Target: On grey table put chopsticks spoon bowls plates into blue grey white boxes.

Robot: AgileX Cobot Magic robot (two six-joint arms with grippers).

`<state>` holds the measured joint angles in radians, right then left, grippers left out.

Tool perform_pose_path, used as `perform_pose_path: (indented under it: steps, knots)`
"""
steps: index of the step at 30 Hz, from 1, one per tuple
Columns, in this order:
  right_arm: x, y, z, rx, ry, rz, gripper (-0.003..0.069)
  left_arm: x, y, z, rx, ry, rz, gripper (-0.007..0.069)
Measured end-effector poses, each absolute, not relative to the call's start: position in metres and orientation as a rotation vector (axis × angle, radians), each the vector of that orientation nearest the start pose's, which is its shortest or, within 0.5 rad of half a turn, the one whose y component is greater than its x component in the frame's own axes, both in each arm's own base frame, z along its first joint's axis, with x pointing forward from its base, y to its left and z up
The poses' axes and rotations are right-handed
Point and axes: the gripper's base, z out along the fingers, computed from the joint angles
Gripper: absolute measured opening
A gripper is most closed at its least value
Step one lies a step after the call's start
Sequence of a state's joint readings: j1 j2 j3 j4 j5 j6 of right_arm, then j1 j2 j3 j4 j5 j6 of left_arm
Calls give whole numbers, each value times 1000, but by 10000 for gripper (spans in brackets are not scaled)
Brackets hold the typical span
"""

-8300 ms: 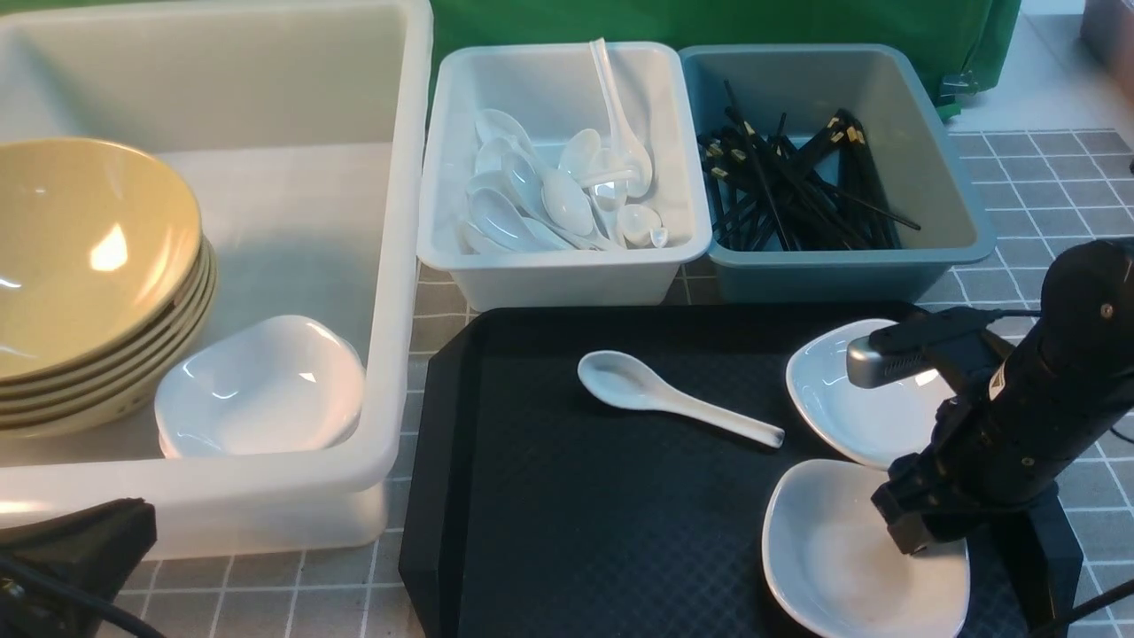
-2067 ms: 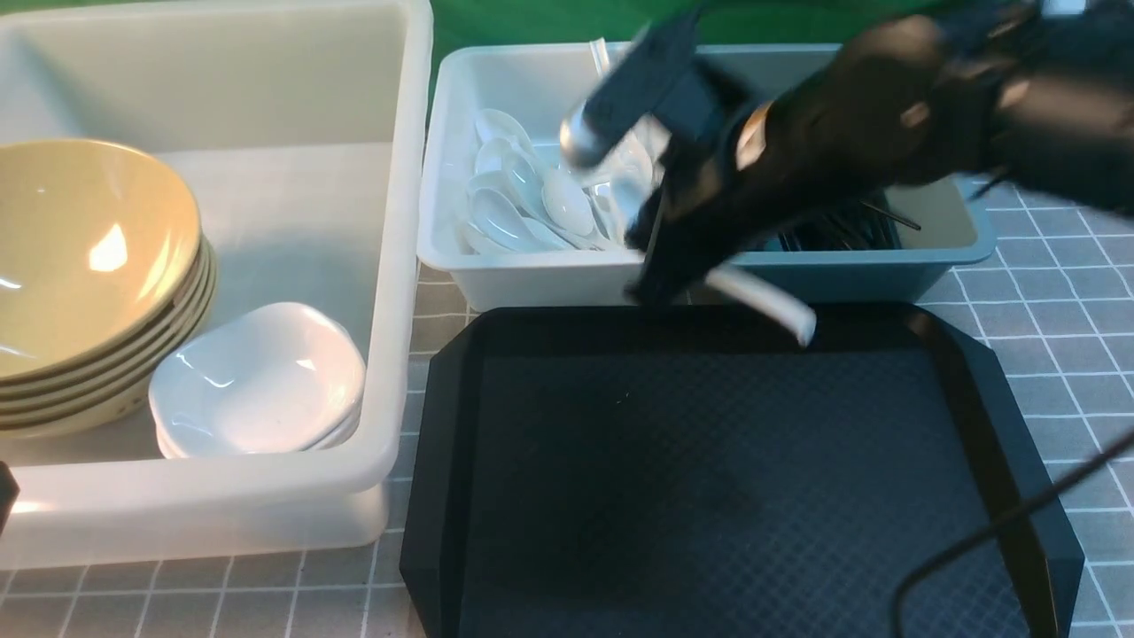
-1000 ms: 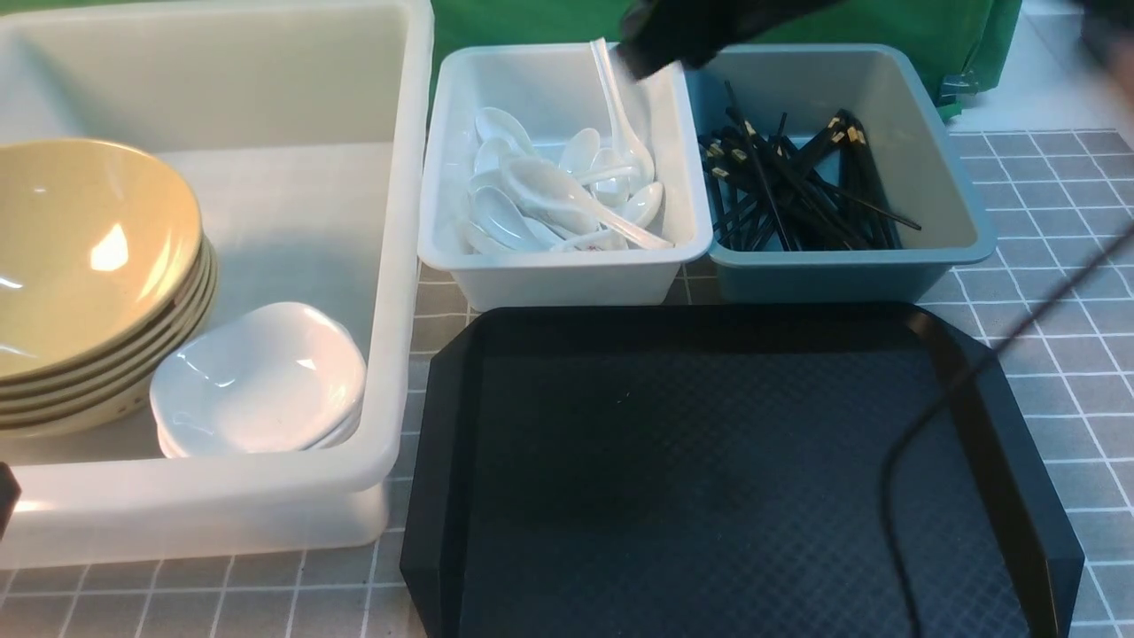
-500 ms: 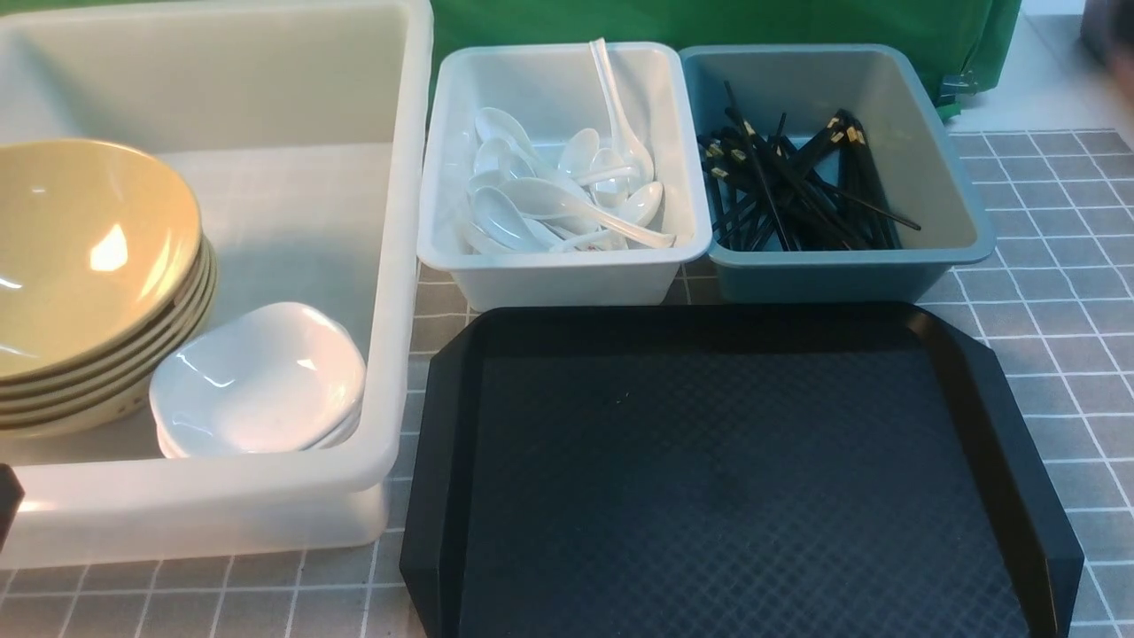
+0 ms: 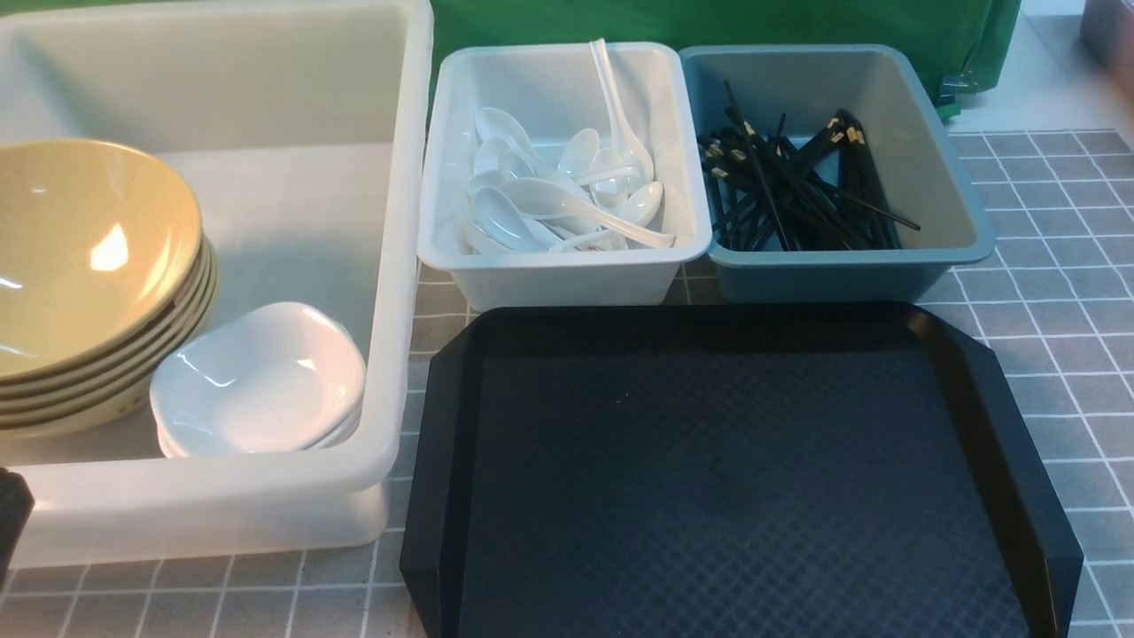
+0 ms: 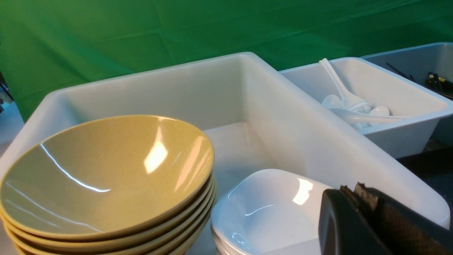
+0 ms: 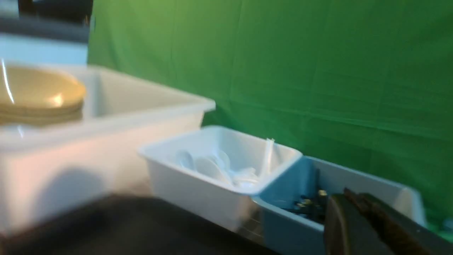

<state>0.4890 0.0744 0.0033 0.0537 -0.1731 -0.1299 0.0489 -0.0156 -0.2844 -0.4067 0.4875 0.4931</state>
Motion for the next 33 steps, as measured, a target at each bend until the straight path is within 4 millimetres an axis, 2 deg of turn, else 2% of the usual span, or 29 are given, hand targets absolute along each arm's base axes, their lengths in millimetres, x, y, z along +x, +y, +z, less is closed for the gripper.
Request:
perform_pose_path:
  steps: [4,11,14,19,27,33]
  knots:
    - [52,27,220,-287,1351,451,34,31,-15,266,208,1622,-16,-8]
    - [51,25,221,-269,1317,457,34,31,-15,266,208,1623,-16,-8]
    - [50,21,225,-220,1272,410,36,31,-15,266,209,1623,-16,-8]
    - [54,11,223,-99,1297,209,38,31,-16,266,209,1625,-17,-8]
    - [56,-3,204,78,1499,-12,42,31,-16,266,209,1625,-17,-8]
    - [55,-5,181,137,1756,-20,45,31,-16,266,210,1626,-17,-8]
